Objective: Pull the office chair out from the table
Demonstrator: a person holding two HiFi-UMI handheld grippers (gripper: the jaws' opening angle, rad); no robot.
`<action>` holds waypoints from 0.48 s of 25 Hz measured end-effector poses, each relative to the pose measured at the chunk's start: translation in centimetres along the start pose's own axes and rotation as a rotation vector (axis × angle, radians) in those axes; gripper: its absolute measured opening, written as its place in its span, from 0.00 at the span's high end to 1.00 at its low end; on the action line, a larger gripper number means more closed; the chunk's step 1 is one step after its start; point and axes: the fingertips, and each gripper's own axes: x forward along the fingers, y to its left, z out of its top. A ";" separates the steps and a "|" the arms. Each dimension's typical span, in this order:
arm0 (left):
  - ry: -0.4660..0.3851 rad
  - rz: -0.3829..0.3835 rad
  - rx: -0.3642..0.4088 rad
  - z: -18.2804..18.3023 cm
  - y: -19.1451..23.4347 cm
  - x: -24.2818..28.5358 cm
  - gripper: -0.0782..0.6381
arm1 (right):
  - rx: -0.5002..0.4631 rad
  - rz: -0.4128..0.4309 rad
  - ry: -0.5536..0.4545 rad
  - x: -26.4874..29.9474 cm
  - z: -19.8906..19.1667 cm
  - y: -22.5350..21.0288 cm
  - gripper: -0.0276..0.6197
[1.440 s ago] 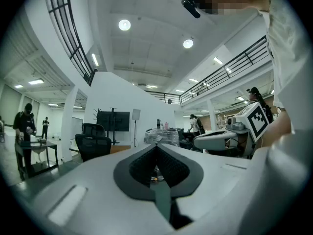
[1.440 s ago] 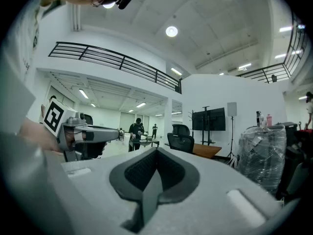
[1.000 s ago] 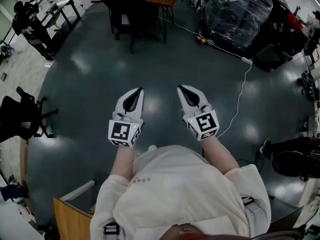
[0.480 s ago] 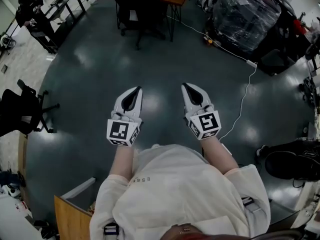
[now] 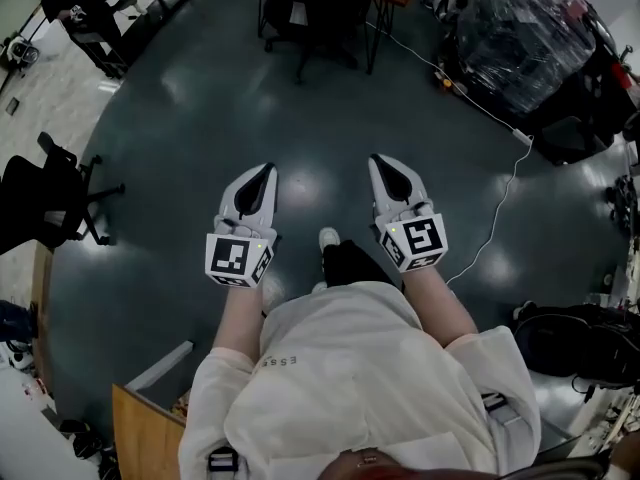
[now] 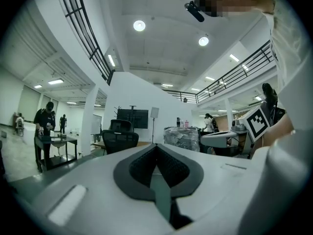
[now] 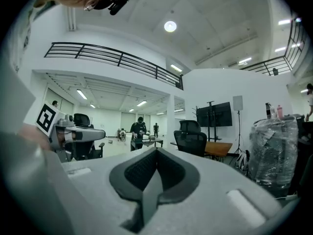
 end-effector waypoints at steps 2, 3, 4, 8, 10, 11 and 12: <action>0.006 0.019 -0.010 -0.7 1.9 0.9 0.87 | 0.000 0.019 0.014 2.3 -0.7 -0.1 0.97; 0.009 0.027 -0.015 -1.1 2.9 1.5 0.87 | 0.005 0.026 0.020 3.7 -1.1 -0.3 0.97; 0.012 0.035 -0.018 -1.4 4.0 2.3 0.87 | 0.011 0.032 0.025 5.2 -1.4 -0.7 0.97; 0.017 0.056 -0.013 -1.5 8.9 6.9 0.87 | 0.014 0.050 0.024 12.5 -1.4 -2.9 0.97; 0.014 0.064 -0.007 -1.2 11.6 9.9 0.87 | 0.011 0.056 0.017 16.4 -0.9 -4.4 0.97; 0.010 0.066 -0.004 -1.1 13.0 11.3 0.87 | 0.008 0.058 0.013 18.4 -0.6 -5.1 0.97; 0.006 0.068 -0.002 -0.9 14.5 12.8 0.87 | 0.004 0.058 0.008 20.3 -0.3 -5.8 0.97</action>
